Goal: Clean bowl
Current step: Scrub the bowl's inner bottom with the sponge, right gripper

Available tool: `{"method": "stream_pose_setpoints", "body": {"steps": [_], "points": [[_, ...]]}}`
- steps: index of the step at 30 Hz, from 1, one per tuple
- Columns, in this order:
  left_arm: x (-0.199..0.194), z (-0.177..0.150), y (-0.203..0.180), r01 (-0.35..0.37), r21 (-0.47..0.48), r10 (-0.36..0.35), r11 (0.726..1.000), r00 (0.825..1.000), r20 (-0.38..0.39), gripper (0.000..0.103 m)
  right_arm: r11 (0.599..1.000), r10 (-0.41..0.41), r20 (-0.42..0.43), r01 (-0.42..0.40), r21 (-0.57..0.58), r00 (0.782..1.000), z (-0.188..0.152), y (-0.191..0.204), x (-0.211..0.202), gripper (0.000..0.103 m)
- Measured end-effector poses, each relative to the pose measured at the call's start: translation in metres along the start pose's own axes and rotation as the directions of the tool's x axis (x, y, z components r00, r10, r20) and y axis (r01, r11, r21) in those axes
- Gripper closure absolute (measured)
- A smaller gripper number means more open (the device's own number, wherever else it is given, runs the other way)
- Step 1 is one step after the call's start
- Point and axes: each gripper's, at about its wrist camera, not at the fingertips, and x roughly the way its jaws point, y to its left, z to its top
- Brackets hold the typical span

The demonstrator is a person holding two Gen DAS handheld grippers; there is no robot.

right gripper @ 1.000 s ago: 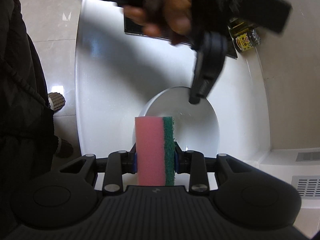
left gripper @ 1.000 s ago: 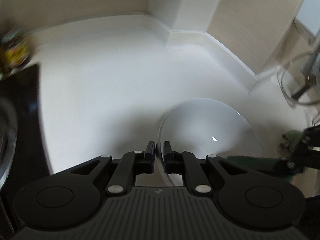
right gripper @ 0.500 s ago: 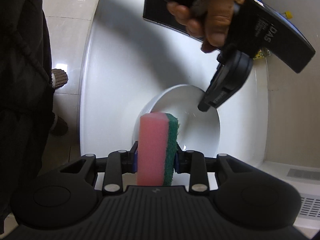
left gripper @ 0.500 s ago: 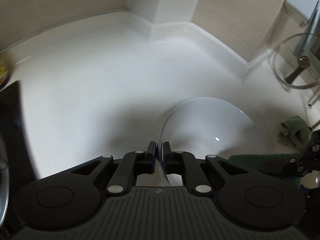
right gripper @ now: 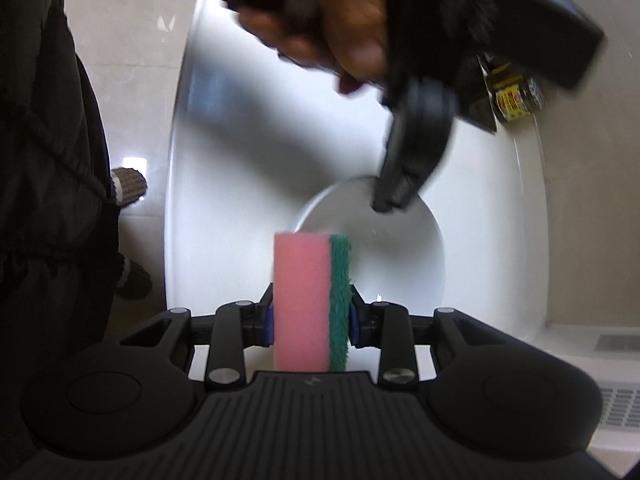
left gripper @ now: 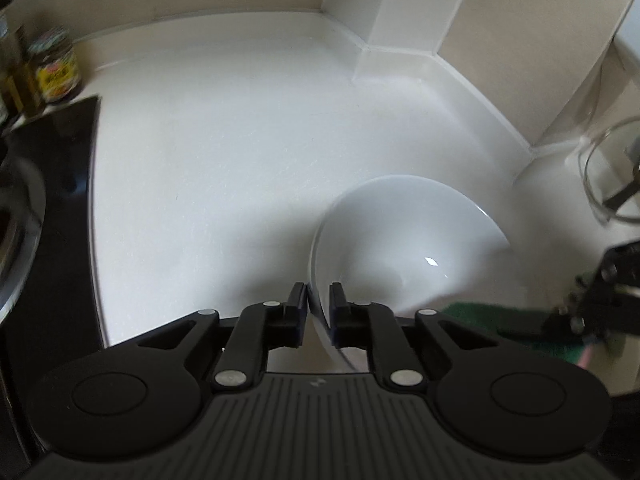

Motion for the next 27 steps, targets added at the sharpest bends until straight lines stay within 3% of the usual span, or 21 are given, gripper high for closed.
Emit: {"method": "stream_pose_setpoints", "body": {"steps": [3, 5, 11, 17, 21, 24, 27], "points": [[0.013, 0.019, -0.002, 0.028, 0.075, -0.026, 0.997, 0.999, -0.022, 0.096, 1.000, 0.006, -0.024, -0.007, -0.030, 1.000, -0.011, -0.021, 0.013, 0.075], [0.019, 0.026, -0.003, 0.044, 0.067, -0.042, 0.997, 0.999, -0.026, 0.096, 0.999, 0.015, -0.030, -0.016, -0.028, 0.999, -0.018, -0.026, 0.014, 0.075], [-0.009, -0.008, -0.011, -0.040, -0.091, 0.044, 0.995, 0.998, 0.037, 0.094, 0.996, 0.078, 0.020, -0.079, 0.049, 0.997, -0.039, -0.049, 0.013, 0.074], [-0.015, -0.032, -0.021, -0.111, -0.219, 0.131, 0.969, 0.988, 0.081, 0.091, 0.995, 0.099, 0.055, -0.099, -0.008, 0.994, -0.050, -0.055, 0.015, 0.074], [-0.002, -0.019, -0.014, -0.110, -0.178, 0.118, 0.978, 0.992, 0.034, 0.092, 0.993, 0.103, 0.077, -0.098, -0.066, 0.992, -0.013, -0.020, 0.017, 0.074], [0.008, 0.001, -0.015, -0.108, -0.074, 0.108, 0.991, 0.994, 0.000, 0.093, 0.990, 0.080, 0.052, -0.073, -0.124, 0.995, -0.016, -0.014, 0.016, 0.074], [0.019, 0.016, -0.022, -0.110, -0.057, 0.109, 0.992, 0.994, -0.016, 0.093, 0.991, 0.049, 0.030, -0.045, -0.126, 0.998, -0.021, -0.013, 0.018, 0.074]]}}
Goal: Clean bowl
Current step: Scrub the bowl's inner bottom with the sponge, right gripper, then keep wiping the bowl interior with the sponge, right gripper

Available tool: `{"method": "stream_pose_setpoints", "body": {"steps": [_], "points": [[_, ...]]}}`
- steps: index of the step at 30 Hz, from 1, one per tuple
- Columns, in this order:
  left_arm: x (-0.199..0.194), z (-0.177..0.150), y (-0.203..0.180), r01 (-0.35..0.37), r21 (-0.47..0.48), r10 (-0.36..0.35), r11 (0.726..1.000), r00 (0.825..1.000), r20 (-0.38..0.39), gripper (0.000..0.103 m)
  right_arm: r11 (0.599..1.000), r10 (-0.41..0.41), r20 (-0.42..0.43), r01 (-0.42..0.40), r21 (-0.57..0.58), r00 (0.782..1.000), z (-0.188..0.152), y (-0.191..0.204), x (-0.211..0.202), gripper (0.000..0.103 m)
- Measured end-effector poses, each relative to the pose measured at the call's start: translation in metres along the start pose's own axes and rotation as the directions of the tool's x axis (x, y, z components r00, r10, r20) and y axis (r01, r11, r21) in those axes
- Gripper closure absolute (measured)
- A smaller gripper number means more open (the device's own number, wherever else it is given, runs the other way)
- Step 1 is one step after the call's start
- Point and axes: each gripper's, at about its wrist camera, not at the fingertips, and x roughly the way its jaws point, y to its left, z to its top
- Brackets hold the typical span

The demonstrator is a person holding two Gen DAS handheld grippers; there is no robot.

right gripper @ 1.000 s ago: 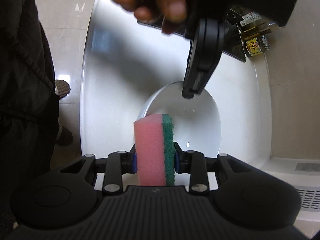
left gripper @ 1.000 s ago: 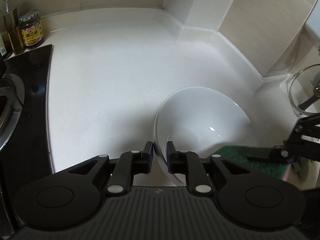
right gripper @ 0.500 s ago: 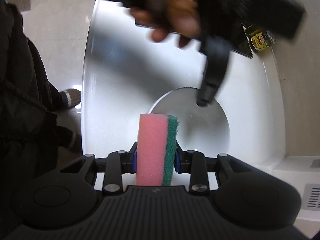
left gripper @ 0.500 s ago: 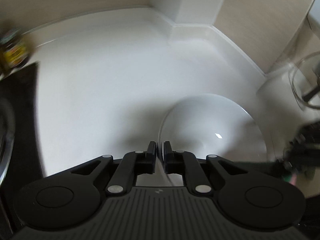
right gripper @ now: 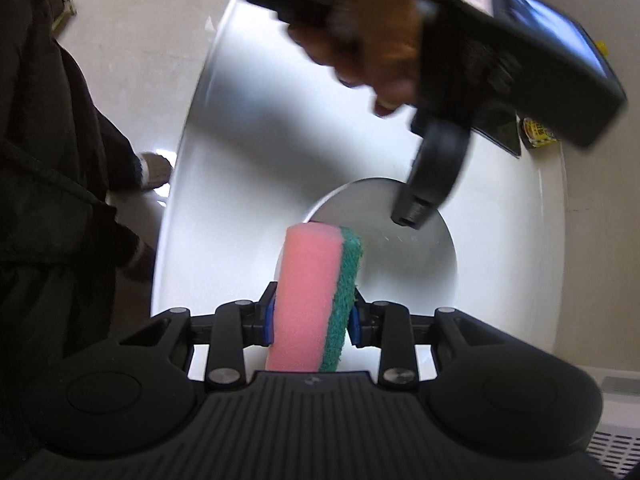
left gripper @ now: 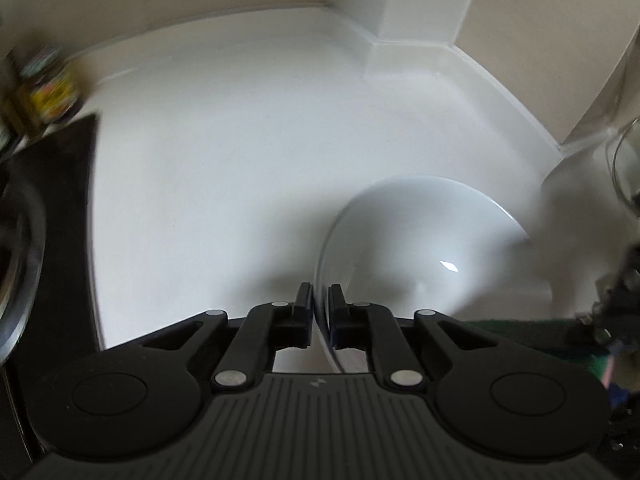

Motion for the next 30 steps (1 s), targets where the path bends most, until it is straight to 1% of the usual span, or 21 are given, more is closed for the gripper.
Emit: {"method": "stream_pose_setpoints", "body": {"steps": [3, 6, 9, 12, 14, 17, 19, 22, 24, 25, 27, 29, 30], "points": [[-0.009, -0.003, -0.006, -0.032, -0.048, 0.033, 0.998, 0.999, 0.019, 0.093, 0.999, 0.016, 0.007, -0.016, 0.041, 1.000, -0.006, -0.005, -0.002, 0.074], [-0.027, -0.023, -0.012, -0.056, -0.095, 0.059, 0.994, 0.998, 0.034, 0.093, 0.997, 0.027, 0.027, -0.029, 0.073, 0.999, -0.012, -0.007, -0.003, 0.074], [-0.036, -0.041, -0.019, -0.080, -0.115, 0.088, 0.990, 0.994, 0.067, 0.092, 0.997, 0.031, 0.035, -0.033, 0.069, 0.999, -0.014, -0.006, -0.004, 0.074], [-0.029, -0.043, -0.019, -0.084, -0.141, 0.094, 0.986, 0.993, 0.065, 0.090, 0.998, 0.031, 0.034, -0.033, 0.050, 0.999, -0.011, -0.005, -0.003, 0.074], [-0.021, -0.035, -0.017, -0.082, -0.117, 0.088, 0.990, 0.995, 0.041, 0.091, 0.999, 0.029, 0.031, -0.030, 0.030, 0.999, -0.006, -0.004, -0.001, 0.074], [-0.016, -0.017, -0.011, -0.042, -0.001, 0.042, 0.999, 0.999, 0.001, 0.092, 1.000, 0.000, 0.010, 0.000, 0.006, 1.000, 0.002, 0.006, -0.002, 0.074], [-0.008, -0.002, -0.009, 0.000, 0.079, 0.002, 0.997, 1.000, -0.023, 0.092, 1.000, -0.009, -0.016, 0.009, 0.012, 1.000, -0.001, 0.013, -0.010, 0.074], [0.004, 0.016, -0.002, 0.065, 0.096, -0.061, 0.993, 0.997, -0.042, 0.093, 0.997, -0.018, -0.055, 0.022, 0.076, 0.998, -0.001, 0.009, -0.008, 0.074], [0.007, 0.021, 0.005, 0.087, 0.046, -0.085, 0.995, 0.996, -0.035, 0.092, 0.994, -0.015, -0.080, 0.024, 0.108, 0.997, -0.001, 0.006, -0.007, 0.074], [0.003, 0.017, 0.008, 0.079, 0.023, -0.079, 0.997, 0.997, -0.018, 0.089, 0.992, -0.011, -0.089, 0.022, 0.125, 0.996, -0.001, 0.005, -0.007, 0.074], [-0.005, 0.005, 0.010, 0.079, 0.001, -0.079, 0.997, 0.997, 0.001, 0.089, 0.988, 0.004, -0.095, 0.011, 0.157, 0.995, 0.000, 0.002, -0.007, 0.074], [-0.017, -0.014, 0.010, 0.088, -0.028, -0.087, 0.996, 0.996, 0.030, 0.088, 0.979, 0.027, -0.102, -0.006, 0.202, 0.994, 0.000, -0.002, -0.007, 0.074], [-0.019, -0.019, 0.009, 0.077, -0.025, -0.076, 0.997, 0.996, 0.041, 0.087, 0.974, 0.037, -0.102, -0.014, 0.225, 0.994, 0.001, -0.003, -0.008, 0.074]]}}
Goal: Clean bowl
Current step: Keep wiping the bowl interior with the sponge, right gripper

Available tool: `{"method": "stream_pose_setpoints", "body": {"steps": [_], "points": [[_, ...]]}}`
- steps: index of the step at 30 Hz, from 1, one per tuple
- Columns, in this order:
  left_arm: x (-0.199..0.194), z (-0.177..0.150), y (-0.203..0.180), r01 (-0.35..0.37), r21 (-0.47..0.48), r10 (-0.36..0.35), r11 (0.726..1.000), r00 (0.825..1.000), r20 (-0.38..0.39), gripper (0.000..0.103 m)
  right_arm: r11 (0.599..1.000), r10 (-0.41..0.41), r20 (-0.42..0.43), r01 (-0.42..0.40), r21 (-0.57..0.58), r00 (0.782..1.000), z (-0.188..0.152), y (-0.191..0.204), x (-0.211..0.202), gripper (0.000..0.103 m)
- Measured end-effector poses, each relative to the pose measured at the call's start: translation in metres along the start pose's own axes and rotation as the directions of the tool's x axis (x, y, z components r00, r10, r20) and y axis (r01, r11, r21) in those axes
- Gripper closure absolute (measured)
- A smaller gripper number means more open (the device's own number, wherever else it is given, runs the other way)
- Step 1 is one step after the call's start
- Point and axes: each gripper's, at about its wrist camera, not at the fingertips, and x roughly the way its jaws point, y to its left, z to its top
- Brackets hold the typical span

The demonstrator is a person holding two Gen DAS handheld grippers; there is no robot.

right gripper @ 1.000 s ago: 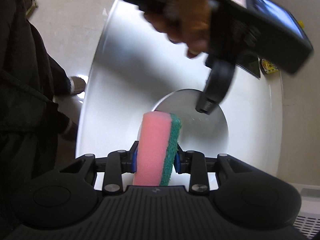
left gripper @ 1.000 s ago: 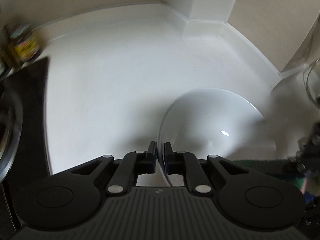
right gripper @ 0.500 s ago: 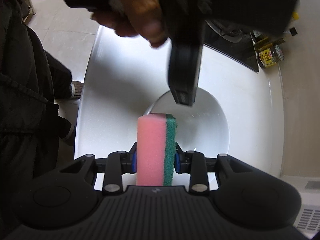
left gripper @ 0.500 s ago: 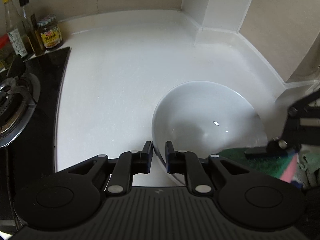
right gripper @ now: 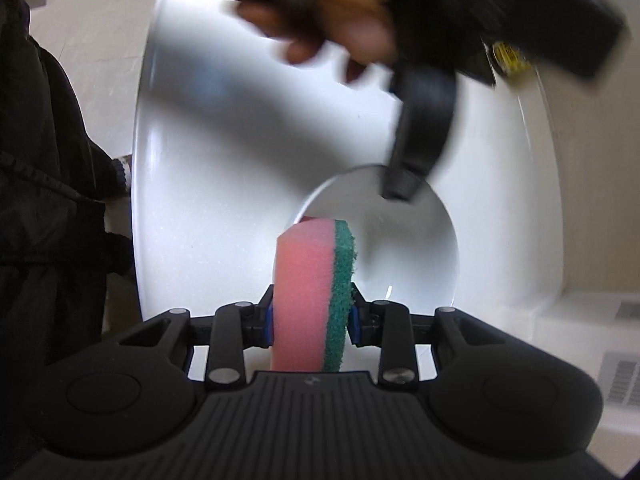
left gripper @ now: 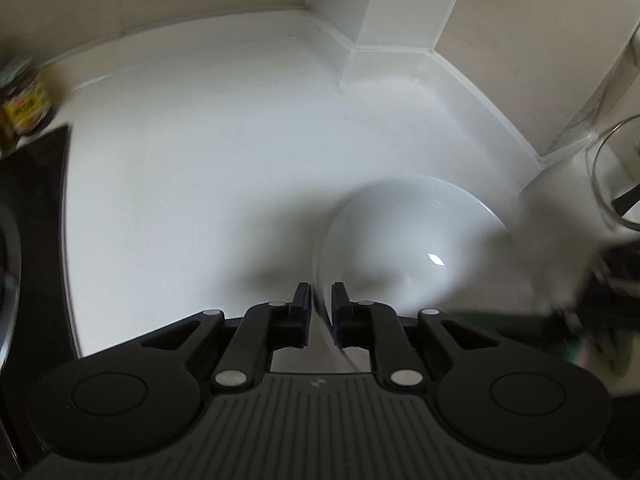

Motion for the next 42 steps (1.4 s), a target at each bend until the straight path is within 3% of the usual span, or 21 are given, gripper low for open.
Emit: {"method": "stream_pose_setpoints", "body": {"steps": [4, 8, 10, 13, 16, 21, 25, 32, 36, 42], "points": [[-0.004, -0.009, 0.001, -0.025, 0.011, 0.025, 1.000, 1.000, 0.016, 0.089, 0.999, 0.029, -0.002, -0.029, 0.021, 1.000, 0.011, 0.004, -0.004, 0.074], [-0.001, 0.007, 0.012, 0.016, 0.086, -0.013, 0.996, 0.999, -0.034, 0.090, 0.999, 0.039, 0.003, -0.039, 0.006, 0.999, 0.026, 0.006, -0.007, 0.074], [0.003, 0.016, 0.011, 0.032, 0.161, -0.022, 0.986, 0.998, -0.065, 0.089, 1.000, 0.021, -0.013, -0.022, -0.020, 1.000, 0.029, 0.011, -0.007, 0.074], [0.009, 0.028, 0.014, 0.039, 0.161, -0.030, 0.986, 0.998, -0.062, 0.090, 0.999, -0.008, -0.045, 0.006, -0.049, 0.999, 0.029, 0.015, -0.007, 0.074], [0.004, 0.020, 0.020, 0.017, 0.042, -0.016, 0.999, 0.999, -0.030, 0.087, 1.000, 0.009, -0.040, -0.009, -0.005, 0.999, 0.026, 0.010, -0.008, 0.074], [-0.015, -0.014, 0.017, 0.006, -0.074, -0.004, 0.997, 1.000, 0.023, 0.085, 0.999, 0.027, -0.032, -0.027, 0.024, 0.999, 0.020, 0.009, -0.012, 0.074], [-0.013, -0.019, 0.017, -0.006, -0.076, 0.009, 0.997, 0.999, 0.037, 0.087, 1.000, 0.029, -0.026, -0.029, 0.010, 0.999, 0.023, 0.010, -0.012, 0.074], [0.006, 0.011, 0.010, -0.016, 0.110, 0.020, 0.994, 0.999, -0.043, 0.090, 0.999, 0.000, -0.040, -0.002, -0.053, 0.999, 0.029, 0.024, -0.010, 0.075], [0.009, 0.012, 0.000, -0.050, 0.133, 0.055, 0.990, 0.998, -0.034, 0.095, 1.000, 0.023, -0.007, -0.023, 0.010, 1.000, 0.022, 0.018, -0.014, 0.075], [0.012, 0.010, -0.001, -0.050, 0.095, 0.053, 0.994, 0.998, -0.028, 0.097, 0.960, 0.075, 0.129, -0.107, 0.259, 0.989, 0.012, -0.003, -0.023, 0.075]]}}
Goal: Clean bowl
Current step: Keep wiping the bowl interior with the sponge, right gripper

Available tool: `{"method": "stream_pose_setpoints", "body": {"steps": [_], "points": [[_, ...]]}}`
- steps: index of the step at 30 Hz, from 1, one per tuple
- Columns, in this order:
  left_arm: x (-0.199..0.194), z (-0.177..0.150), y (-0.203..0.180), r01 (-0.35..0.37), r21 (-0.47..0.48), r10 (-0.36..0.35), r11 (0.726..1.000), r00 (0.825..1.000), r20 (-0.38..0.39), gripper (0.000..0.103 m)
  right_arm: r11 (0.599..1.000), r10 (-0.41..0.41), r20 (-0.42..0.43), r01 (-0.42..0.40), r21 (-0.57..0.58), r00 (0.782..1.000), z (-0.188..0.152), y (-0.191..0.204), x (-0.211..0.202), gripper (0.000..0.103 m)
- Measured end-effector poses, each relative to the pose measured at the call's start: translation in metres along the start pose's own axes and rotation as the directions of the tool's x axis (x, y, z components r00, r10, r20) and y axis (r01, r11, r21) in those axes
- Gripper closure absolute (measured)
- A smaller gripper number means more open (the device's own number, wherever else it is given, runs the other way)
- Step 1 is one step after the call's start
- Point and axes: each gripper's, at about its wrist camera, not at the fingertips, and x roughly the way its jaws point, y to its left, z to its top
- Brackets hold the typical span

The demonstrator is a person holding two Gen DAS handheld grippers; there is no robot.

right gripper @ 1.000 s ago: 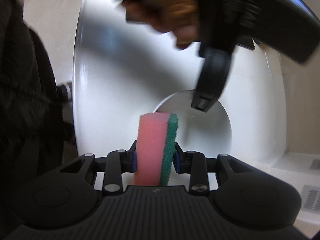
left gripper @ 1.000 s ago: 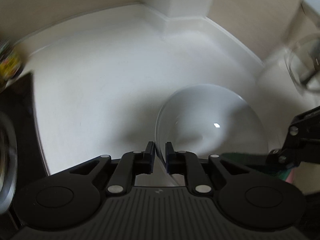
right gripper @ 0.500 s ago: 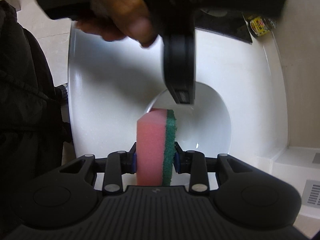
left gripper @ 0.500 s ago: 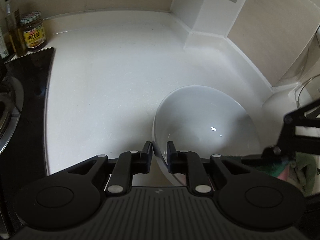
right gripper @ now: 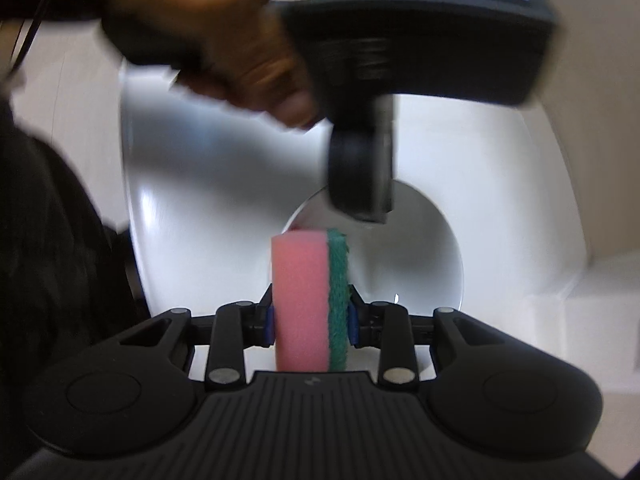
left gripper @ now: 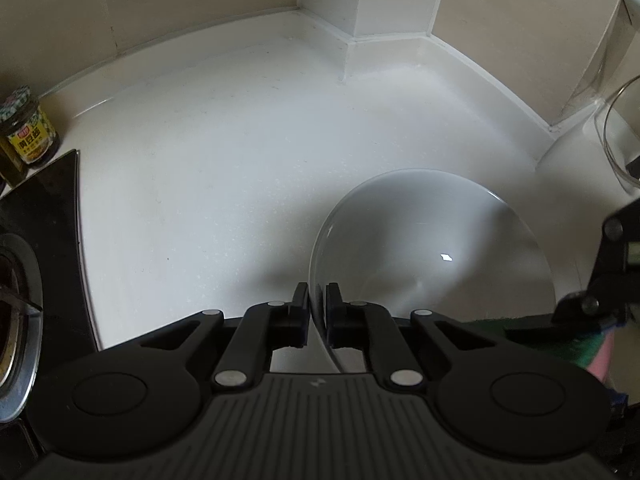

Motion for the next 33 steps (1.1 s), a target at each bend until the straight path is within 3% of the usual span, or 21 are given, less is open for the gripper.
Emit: {"method": "stream_pose_setpoints", "body": {"steps": [8, 11, 14, 19, 26, 29, 33], "points": [[0.003, 0.000, 0.003, 0.003, -0.055, -0.002, 0.999, 1.000, 0.010, 0.098, 0.981, 0.029, 0.094, -0.047, 0.186, 0.995, -0.011, -0.006, -0.001, 0.076], [0.004, 0.003, 0.003, 0.001, -0.061, -0.001, 0.998, 1.000, 0.005, 0.099, 0.992, 0.019, 0.063, -0.027, 0.123, 0.998, -0.007, 0.006, 0.000, 0.076], [0.005, 0.006, 0.000, 0.004, -0.007, -0.004, 1.000, 1.000, -0.007, 0.098, 1.000, -0.001, 0.015, 0.001, 0.009, 1.000, -0.004, 0.021, 0.001, 0.076], [0.008, 0.012, -0.001, 0.027, 0.060, -0.025, 0.998, 0.999, -0.031, 0.097, 0.983, -0.037, -0.061, 0.025, -0.182, 0.997, -0.009, 0.041, -0.003, 0.076], [-0.010, -0.008, 0.006, 0.026, -0.056, -0.027, 0.998, 1.000, -0.016, 0.090, 0.986, -0.041, -0.063, 0.030, -0.167, 0.997, -0.015, 0.055, -0.003, 0.076], [-0.015, -0.016, 0.004, 0.011, -0.067, -0.011, 0.998, 1.000, 0.001, 0.089, 0.990, -0.037, -0.053, 0.029, -0.135, 0.998, -0.003, 0.022, 0.022, 0.076], [-0.013, -0.014, 0.002, 0.000, -0.052, 0.001, 0.999, 1.000, 0.007, 0.093, 0.994, -0.020, -0.020, 0.017, -0.109, 1.000, -0.016, 0.015, 0.013, 0.076]]}}
